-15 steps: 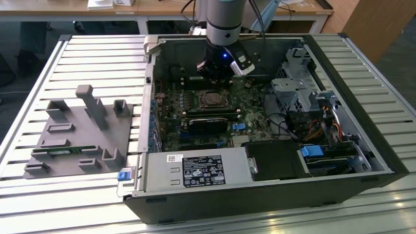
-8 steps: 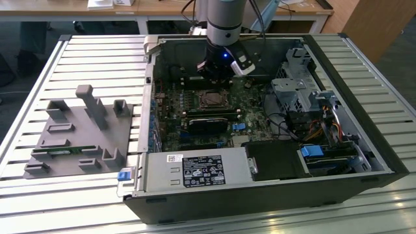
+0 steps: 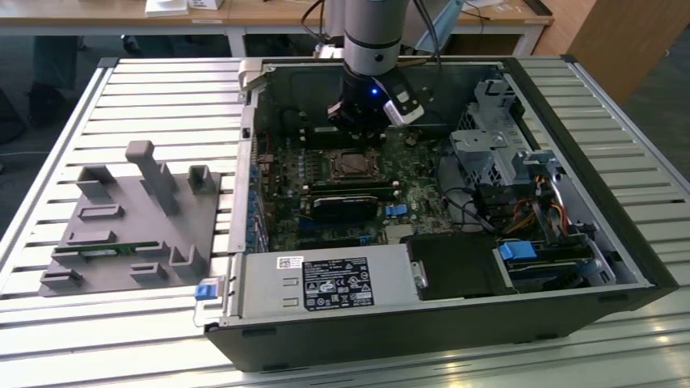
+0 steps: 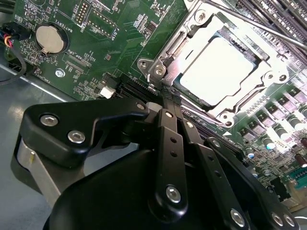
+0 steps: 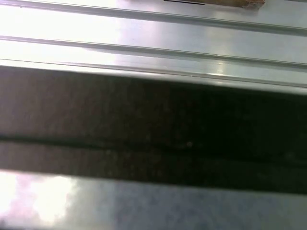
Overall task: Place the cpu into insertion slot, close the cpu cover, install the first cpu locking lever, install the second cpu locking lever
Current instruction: 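Install the first cpu locking lever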
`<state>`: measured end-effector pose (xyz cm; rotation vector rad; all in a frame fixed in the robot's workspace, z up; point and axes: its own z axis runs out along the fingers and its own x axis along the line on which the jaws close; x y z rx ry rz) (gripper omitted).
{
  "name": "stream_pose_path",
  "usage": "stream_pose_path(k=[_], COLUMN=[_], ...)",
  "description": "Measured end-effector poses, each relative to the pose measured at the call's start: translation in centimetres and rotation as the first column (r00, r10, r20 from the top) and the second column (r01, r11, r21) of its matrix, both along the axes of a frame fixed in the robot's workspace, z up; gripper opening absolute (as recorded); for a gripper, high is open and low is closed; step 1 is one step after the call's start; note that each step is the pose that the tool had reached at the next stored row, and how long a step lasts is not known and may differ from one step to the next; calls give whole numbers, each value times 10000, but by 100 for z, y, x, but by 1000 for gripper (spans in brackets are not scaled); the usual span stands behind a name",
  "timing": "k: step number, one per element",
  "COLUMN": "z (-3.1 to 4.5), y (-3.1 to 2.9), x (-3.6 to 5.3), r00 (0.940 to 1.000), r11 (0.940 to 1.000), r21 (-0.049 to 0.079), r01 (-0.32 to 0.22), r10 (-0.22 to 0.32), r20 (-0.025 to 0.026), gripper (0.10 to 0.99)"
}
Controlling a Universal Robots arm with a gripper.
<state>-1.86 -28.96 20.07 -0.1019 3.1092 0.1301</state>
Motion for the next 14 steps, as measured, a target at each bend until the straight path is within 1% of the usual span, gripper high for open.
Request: stream_pose_path(k=[9, 14], z=[6, 4], y=[1, 2], x=[0, 4], r00=[10000, 10000], r11=[10000, 10000], r21=[1, -62], r01=[1, 3], r10=[-1, -3], r20=[1, 1], gripper=[106, 106])
